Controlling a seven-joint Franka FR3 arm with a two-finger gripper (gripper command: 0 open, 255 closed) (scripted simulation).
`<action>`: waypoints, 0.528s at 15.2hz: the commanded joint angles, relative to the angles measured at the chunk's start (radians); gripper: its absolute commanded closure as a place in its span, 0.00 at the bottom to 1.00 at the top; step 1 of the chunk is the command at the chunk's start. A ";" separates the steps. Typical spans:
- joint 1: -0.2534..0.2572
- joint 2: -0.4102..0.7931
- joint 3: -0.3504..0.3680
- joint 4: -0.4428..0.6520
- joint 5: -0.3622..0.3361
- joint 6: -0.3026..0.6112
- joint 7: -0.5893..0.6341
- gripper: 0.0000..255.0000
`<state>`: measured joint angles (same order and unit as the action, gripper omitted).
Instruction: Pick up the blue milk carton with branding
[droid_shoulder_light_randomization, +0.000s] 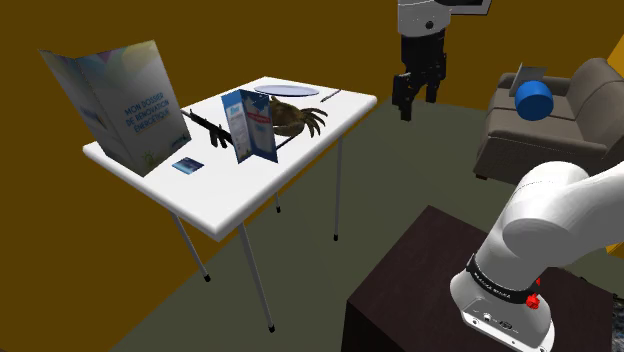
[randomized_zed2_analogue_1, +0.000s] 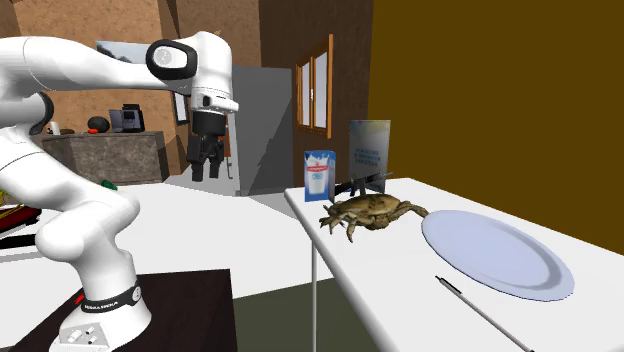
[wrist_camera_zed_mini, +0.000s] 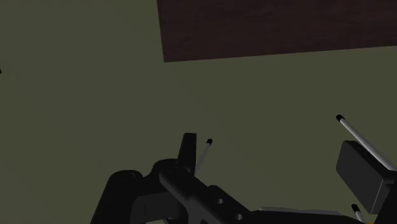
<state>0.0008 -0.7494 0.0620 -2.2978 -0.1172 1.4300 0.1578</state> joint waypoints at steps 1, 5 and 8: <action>0.000 0.000 0.000 0.000 0.000 0.000 0.000 0.00; 0.015 0.123 0.037 0.081 0.043 0.053 0.042 0.00; 0.026 0.217 0.063 0.153 0.068 0.086 0.072 0.00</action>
<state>0.0215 -0.5648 0.1126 -2.1770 -0.0608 1.5124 0.2157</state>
